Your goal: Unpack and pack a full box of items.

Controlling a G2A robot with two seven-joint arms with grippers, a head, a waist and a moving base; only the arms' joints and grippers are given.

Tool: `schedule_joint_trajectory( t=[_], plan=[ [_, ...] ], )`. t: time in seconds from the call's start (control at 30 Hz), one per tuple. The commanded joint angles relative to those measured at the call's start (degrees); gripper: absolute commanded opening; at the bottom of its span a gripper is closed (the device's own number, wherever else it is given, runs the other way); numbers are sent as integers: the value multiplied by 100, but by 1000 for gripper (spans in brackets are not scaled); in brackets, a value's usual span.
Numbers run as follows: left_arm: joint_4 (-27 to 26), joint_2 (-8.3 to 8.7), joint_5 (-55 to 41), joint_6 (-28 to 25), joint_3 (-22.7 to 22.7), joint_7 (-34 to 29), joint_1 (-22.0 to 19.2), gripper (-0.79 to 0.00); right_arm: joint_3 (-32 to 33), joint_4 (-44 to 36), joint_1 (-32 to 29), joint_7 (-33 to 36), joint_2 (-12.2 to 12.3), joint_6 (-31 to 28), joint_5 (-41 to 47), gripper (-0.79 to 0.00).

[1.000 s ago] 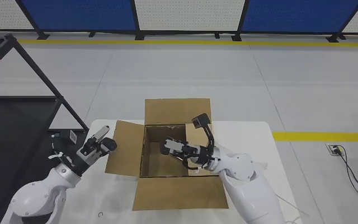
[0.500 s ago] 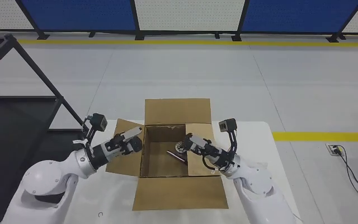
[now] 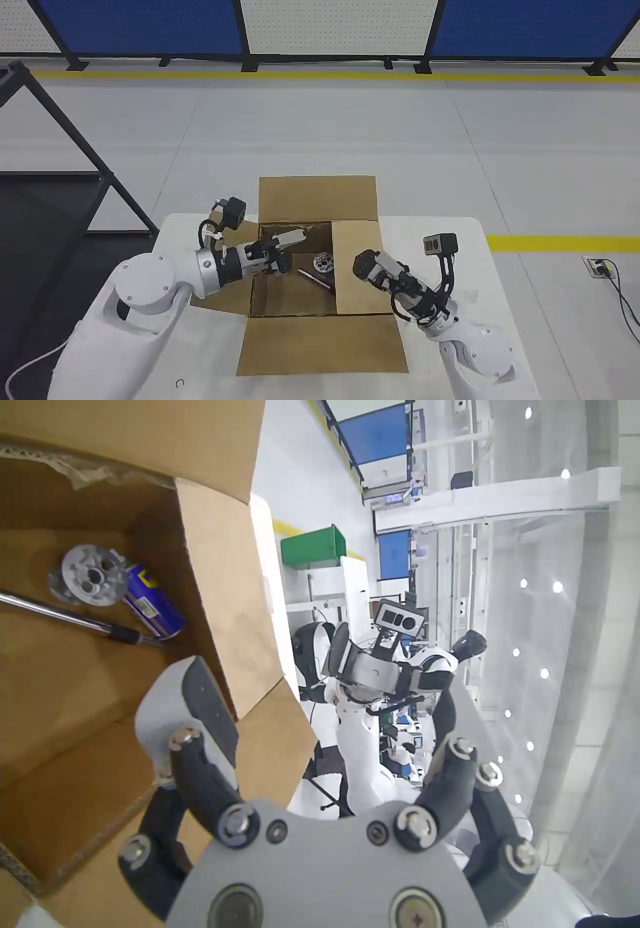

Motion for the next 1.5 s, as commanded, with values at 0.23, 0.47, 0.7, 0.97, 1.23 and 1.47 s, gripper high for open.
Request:
schedule_joint_trajectory(
  t=[0.23, 0.47, 0.7, 0.97, 1.23, 1.47],
  plan=[
    [18, -43, 82, 38, 260, 103, 50, 0, -8, -30, -22, -47, 1, 23, -10, 0],
    [745, -254, 251, 117, 1065, 196, -504, 0, 42, -314, -292, -179, 58, 45, -125, 0],
    [1717, -580, 38, -83, 1821, 288, -1081, 0, 330, -667, -821, -292, 145, -124, -144, 0],
    [2549, -977, -82, -278, 2476, 482, -1638, 0, 553, -1006, -1325, -350, 230, -234, -137, 0],
    [2997, -1249, -447, -629, 2645, 375, -1971, 0, 401, -1279, -1457, -377, 282, -166, -572, 0],
    [3052, -1354, -428, -862, 2633, 400, -2069, 0, 207, -1415, -1413, -490, 314, -67, -1003, 0]
  ],
)
